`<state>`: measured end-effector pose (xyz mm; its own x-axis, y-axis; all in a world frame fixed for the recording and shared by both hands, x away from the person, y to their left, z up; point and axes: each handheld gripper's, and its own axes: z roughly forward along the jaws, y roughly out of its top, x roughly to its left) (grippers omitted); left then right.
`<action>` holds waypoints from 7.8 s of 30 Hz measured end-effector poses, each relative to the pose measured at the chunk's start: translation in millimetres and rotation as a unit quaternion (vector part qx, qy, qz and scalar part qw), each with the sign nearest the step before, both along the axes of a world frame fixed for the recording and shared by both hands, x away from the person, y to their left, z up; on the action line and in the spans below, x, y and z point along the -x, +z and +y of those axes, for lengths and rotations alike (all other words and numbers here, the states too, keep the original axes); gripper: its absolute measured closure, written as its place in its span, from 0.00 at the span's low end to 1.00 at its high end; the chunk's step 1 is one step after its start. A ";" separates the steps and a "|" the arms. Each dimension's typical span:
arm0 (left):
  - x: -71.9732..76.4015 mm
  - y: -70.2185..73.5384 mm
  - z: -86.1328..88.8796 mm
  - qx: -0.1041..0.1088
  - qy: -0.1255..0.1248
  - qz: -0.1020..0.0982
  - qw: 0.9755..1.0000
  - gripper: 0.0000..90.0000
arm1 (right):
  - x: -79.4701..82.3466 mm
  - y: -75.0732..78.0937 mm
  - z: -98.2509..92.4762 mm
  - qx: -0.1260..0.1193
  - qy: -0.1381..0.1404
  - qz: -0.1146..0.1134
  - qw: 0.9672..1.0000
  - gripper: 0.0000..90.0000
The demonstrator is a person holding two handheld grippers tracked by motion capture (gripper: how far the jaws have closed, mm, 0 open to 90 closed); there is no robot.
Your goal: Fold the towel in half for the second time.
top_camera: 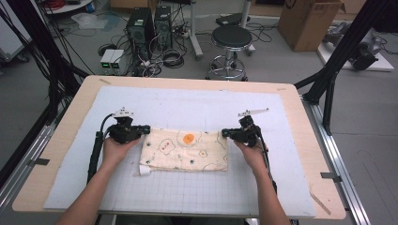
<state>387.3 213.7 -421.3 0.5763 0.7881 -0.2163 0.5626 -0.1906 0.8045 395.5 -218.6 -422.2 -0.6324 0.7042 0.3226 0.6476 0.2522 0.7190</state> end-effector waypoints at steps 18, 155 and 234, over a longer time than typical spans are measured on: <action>-12.9 1.7 1.5 -0.003 0.008 0.002 1.000 0.94 | -24.4 -7.3 -6.2 -0.059 -0.032 0.026 0.997 0.94; 62.4 -5.3 -48.6 -0.111 -0.151 0.001 0.982 0.91 | 60.1 -11.5 83.6 0.073 0.139 -0.019 0.987 0.94; 32.6 -14.9 8.4 -0.024 -0.057 0.042 0.997 0.90 | 35.8 -10.0 8.9 0.048 0.056 0.009 0.997 0.91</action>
<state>354.7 222.2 -436.2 0.6433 0.7297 -0.2315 0.6007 -0.2937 0.7436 359.7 -209.6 -432.2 -0.7041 0.6571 0.2693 0.6235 0.3905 0.6773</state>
